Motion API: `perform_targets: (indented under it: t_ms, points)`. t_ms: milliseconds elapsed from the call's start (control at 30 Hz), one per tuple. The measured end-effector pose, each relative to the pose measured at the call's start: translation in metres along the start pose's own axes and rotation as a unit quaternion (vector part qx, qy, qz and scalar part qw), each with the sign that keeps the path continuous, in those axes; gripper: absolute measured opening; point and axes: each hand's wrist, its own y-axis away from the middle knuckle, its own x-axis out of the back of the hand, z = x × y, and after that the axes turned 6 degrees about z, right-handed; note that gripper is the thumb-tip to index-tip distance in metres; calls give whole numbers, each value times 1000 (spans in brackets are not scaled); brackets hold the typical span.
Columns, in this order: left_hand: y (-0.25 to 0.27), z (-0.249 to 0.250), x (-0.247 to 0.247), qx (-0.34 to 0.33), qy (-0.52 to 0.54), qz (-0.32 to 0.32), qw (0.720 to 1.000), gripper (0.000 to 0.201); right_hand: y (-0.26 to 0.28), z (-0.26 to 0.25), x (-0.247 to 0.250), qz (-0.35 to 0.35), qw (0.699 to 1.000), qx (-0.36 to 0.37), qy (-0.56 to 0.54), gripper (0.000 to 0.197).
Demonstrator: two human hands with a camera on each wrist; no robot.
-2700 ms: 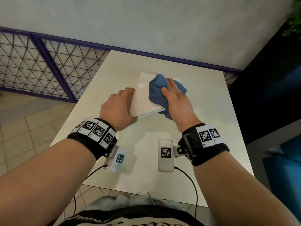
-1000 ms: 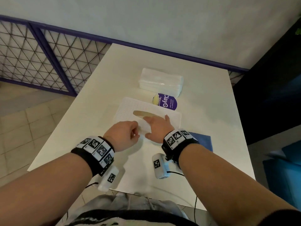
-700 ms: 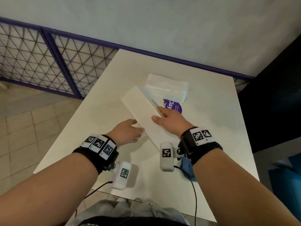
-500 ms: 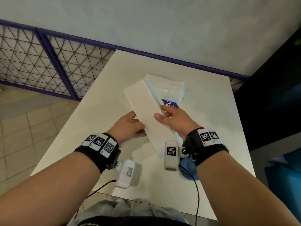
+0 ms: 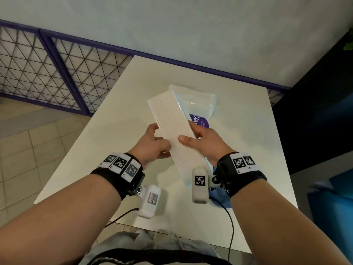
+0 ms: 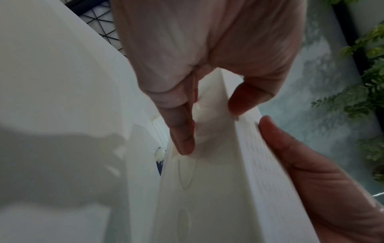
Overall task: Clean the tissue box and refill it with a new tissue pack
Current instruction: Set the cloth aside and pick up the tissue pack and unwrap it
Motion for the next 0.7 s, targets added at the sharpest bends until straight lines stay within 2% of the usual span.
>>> perform_targets:
  t_ms: [133, 333, 467, 700]
  points:
    - [-3, 1, 3, -4, 34, -8, 999, 72, 0, -1, 1, -5, 1000, 3, -12, 49]
    - [-3, 6, 9, -20, 66, -55, 996, 66, 4, -4, 4, -8, 997, -23, -75, 41]
    - [-3, 5, 10, -31, 72, -54, 995, 65, 7, -5, 6, -16, 995, -30, -94, 35]
    - [-2, 3, 10, -29, 85, -37, 995, 67, 7, -4, 2, -22, 994, -33, -100, 44]
